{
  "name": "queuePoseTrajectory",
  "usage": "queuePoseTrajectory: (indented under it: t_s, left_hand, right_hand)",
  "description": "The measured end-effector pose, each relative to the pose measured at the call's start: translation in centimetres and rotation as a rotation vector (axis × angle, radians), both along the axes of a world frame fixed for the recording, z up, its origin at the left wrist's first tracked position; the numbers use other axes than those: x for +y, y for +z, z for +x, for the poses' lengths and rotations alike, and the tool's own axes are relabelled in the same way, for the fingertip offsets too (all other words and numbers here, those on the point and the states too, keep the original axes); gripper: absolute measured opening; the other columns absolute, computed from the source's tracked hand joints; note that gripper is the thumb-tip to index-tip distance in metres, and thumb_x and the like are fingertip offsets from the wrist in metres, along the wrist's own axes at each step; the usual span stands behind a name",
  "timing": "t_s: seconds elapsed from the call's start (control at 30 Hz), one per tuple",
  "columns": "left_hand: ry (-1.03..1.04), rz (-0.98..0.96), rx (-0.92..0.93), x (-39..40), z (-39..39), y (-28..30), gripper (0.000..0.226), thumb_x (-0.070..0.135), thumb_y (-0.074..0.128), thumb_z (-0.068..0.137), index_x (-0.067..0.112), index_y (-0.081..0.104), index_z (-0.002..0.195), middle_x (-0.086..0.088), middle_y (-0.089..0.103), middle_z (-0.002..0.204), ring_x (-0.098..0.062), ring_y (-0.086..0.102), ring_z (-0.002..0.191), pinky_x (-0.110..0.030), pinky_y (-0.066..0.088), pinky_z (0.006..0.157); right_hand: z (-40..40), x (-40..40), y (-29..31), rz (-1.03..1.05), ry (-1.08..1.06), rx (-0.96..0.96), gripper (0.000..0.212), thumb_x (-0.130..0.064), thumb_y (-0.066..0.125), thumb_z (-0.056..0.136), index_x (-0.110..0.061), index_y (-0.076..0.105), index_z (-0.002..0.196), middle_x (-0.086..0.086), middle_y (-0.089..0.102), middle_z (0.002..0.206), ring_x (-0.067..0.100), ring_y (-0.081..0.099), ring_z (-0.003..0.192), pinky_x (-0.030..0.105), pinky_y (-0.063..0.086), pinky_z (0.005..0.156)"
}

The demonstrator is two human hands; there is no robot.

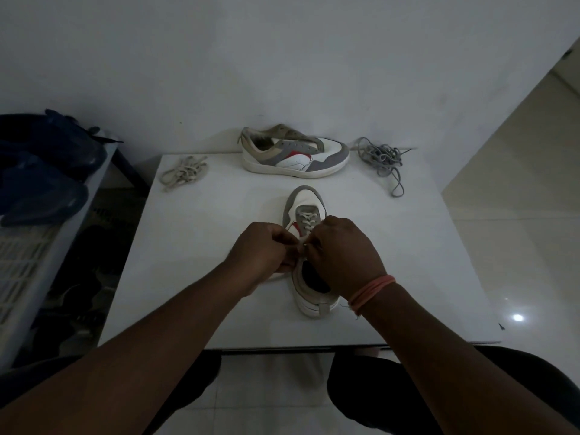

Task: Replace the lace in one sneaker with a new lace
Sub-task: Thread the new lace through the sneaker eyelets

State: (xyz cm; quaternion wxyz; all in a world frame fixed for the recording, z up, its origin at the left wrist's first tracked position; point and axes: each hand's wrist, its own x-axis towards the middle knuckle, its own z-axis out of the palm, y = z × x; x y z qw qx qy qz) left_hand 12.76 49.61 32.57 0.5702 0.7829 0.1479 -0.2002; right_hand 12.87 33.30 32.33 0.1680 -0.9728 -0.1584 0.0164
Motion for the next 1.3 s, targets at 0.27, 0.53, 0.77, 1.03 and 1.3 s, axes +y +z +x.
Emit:
queuePoseTrajectory:
  t_s: [0.27, 0.53, 0.77, 1.03, 1.3]
  left_hand:
    - [-0.107, 0.298, -0.300, -0.8, -0.4, -1.4, 0.019, 0.008, 0.076, 0.083, 0.017, 0.081, 0.099, -0.005, 0.079, 0.088, -0.020, 0.076, 0.076, -0.042, 0.064, 0.074]
    - [-0.066, 0.192, -0.312, -1.4, -0.9, -1.4, 0.021, 0.003, 0.072, 0.090, 0.015, 0.080, 0.106, -0.006, 0.079, 0.091, -0.019, 0.077, 0.076, -0.041, 0.064, 0.073]
    - [-0.231, 0.382, -0.475, -1.2, -1.0, -1.5, 0.022, 0.010, 0.071, 0.088, 0.019, 0.079, 0.106, -0.004, 0.079, 0.093, -0.019, 0.076, 0.081, -0.039, 0.063, 0.076]
    - [-0.033, -0.077, -0.080, -0.8, -0.5, -0.6, 0.019, -0.002, 0.072, 0.089, 0.002, 0.073, 0.108, -0.016, 0.077, 0.093, -0.026, 0.077, 0.080, -0.036, 0.064, 0.074]
    - [0.042, -0.125, -0.041, -1.4, -0.3, -0.1, 0.015, 0.004, 0.071, 0.091, 0.001, 0.070, 0.106, -0.019, 0.075, 0.095, -0.025, 0.076, 0.077, -0.032, 0.064, 0.068]
  right_hand:
    - [-1.0, 1.0, 0.6, -0.056, -0.027, -0.093, 0.017, -0.020, 0.062, 0.091, -0.006, 0.071, 0.094, 0.014, 0.068, 0.094, 0.032, 0.065, 0.086, 0.037, 0.051, 0.071]
    - [-0.9, 1.2, 0.5, -0.151, -0.081, -0.107, 0.010, -0.015, 0.076, 0.071, -0.010, 0.068, 0.069, 0.010, 0.063, 0.067, 0.030, 0.060, 0.058, 0.033, 0.048, 0.057]
    - [-0.9, 0.6, 0.4, -0.153, -0.105, -0.116, 0.014, -0.022, 0.065, 0.080, -0.008, 0.068, 0.082, 0.011, 0.066, 0.079, 0.032, 0.063, 0.074, 0.038, 0.048, 0.070]
    - [-0.8, 1.1, -0.2, -0.132, -0.108, -0.100, 0.010, -0.020, 0.068, 0.076, -0.010, 0.067, 0.078, 0.010, 0.066, 0.079, 0.031, 0.063, 0.071, 0.037, 0.049, 0.064]
    - [-0.3, 0.6, 0.0, -0.055, -0.059, -0.062, 0.012, -0.018, 0.065, 0.084, -0.009, 0.071, 0.088, 0.012, 0.065, 0.088, 0.030, 0.060, 0.083, 0.034, 0.046, 0.072]
